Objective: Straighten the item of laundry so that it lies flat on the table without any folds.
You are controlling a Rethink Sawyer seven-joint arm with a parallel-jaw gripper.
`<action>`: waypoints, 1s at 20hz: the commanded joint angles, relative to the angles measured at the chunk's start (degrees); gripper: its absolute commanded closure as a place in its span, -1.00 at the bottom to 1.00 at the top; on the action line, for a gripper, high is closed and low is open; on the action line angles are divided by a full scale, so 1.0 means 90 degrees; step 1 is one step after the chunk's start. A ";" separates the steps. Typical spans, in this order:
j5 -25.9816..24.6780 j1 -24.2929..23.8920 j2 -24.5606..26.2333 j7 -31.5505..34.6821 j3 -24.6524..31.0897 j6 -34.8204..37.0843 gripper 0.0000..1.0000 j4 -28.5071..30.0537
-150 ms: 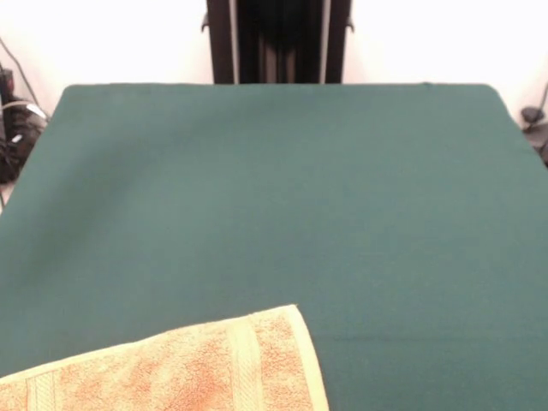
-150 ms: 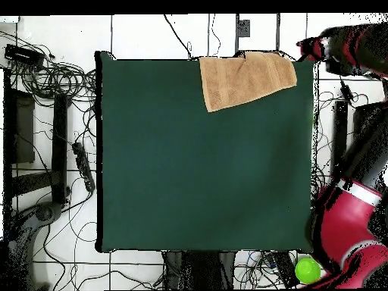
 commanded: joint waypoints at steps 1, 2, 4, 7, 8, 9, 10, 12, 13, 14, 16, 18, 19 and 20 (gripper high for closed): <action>0.0817 0.0191 -0.1084 0.2888 -0.1588 0.0431 1.00 0.1406; 0.0917 0.0142 -0.1171 0.3060 -0.1657 0.0409 1.00 0.1556; 0.1129 0.0035 -0.1306 0.3449 -0.1804 0.0294 1.00 0.1906; 0.1467 -0.0112 -0.1543 0.4147 -0.2023 -0.0011 1.00 0.2485; 0.1592 -0.0136 -0.1646 0.4366 -0.2101 -0.0090 1.00 0.2650; 0.1695 -0.0178 -0.1748 0.4575 -0.2128 -0.0163 1.00 0.2831; 0.1797 -0.0204 -0.1873 0.4734 -0.2157 -0.0240 1.00 0.2981; 0.1998 -0.0255 -0.2107 0.5008 -0.2187 -0.0374 1.00 0.3256; 0.2113 -0.0302 -0.2209 0.5145 -0.2177 -0.0494 1.00 0.3422; 0.2229 -0.0350 -0.2286 0.5287 -0.2165 -0.0609 1.00 0.3582; 0.2527 -0.0446 -0.2583 0.5821 -0.2214 -0.0778 1.00 0.4037; 0.2706 -0.0501 -0.2778 0.6085 -0.2247 -0.1013 1.00 0.4335; 0.2774 -0.0501 -0.2834 0.6140 -0.2282 -0.1058 1.00 0.4398; 0.2843 -0.0501 -0.2890 0.6195 -0.2317 -0.1102 1.00 0.4461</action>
